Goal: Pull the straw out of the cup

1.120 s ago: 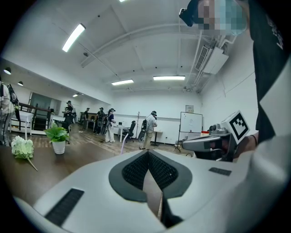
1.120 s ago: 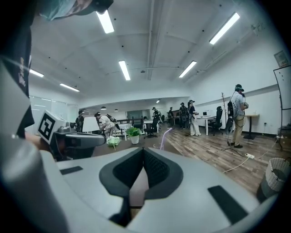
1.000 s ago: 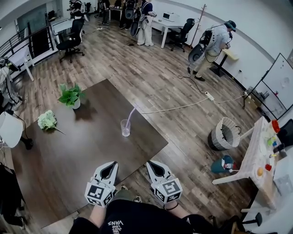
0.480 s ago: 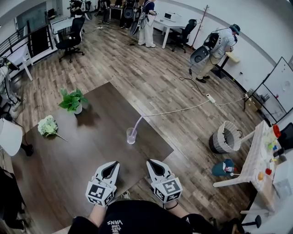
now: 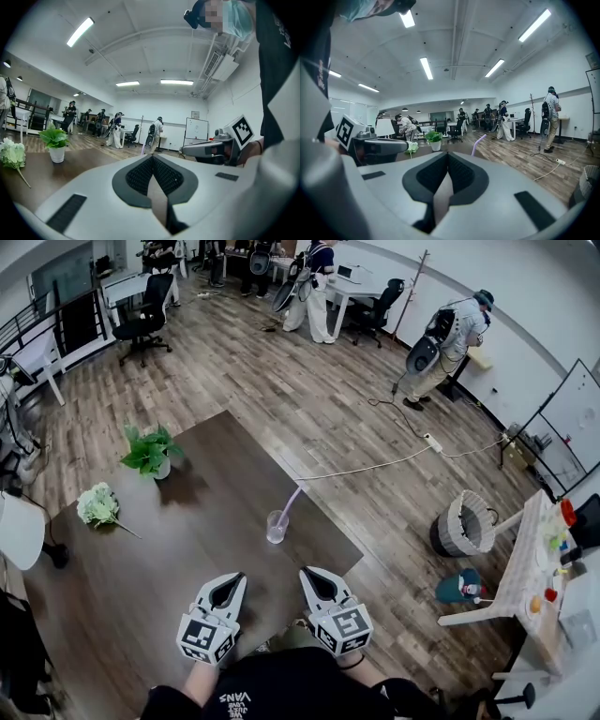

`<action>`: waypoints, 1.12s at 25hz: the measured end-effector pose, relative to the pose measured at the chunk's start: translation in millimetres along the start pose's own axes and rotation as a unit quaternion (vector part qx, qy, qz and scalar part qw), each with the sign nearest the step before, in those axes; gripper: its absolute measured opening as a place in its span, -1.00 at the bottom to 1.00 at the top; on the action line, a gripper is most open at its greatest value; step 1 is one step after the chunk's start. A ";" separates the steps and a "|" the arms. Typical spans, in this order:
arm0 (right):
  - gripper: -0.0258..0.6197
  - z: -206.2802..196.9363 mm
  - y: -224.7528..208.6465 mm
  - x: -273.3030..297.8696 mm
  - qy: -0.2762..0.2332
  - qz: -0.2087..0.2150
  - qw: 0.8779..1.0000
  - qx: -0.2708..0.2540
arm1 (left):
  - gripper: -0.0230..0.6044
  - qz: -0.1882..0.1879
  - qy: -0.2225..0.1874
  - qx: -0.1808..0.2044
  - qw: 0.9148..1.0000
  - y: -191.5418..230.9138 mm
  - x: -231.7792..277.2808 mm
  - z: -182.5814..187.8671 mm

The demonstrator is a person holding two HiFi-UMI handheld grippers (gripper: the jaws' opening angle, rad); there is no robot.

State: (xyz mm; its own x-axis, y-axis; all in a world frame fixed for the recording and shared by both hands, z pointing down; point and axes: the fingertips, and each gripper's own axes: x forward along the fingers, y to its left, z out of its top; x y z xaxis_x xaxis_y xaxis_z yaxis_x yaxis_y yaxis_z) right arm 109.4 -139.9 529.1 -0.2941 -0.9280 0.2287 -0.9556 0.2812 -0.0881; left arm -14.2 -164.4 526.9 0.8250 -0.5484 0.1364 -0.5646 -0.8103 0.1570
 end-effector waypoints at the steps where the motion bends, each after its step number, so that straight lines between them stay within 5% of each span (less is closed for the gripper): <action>1: -0.87 1.2 -2.4 2.7 0.000 0.000 1.000 -0.001 | -0.89 0.002 0.000 -0.002 1.000 2.0 1.9 0.3; 28: -0.87 31.6 -75.0 93.7 0.015 0.100 0.994 -0.037 | -0.89 0.092 -0.015 -0.011 0.996 25.2 70.9 21.8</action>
State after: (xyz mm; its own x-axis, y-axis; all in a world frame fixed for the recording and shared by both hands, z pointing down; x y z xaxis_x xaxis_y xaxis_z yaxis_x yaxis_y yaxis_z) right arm 154.0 -255.6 526.5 -0.4778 -0.8446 0.2417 -0.8763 0.4776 -0.0634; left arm 30.6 -228.1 519.1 0.7081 -0.6928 0.1364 -0.7060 -0.6914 0.1534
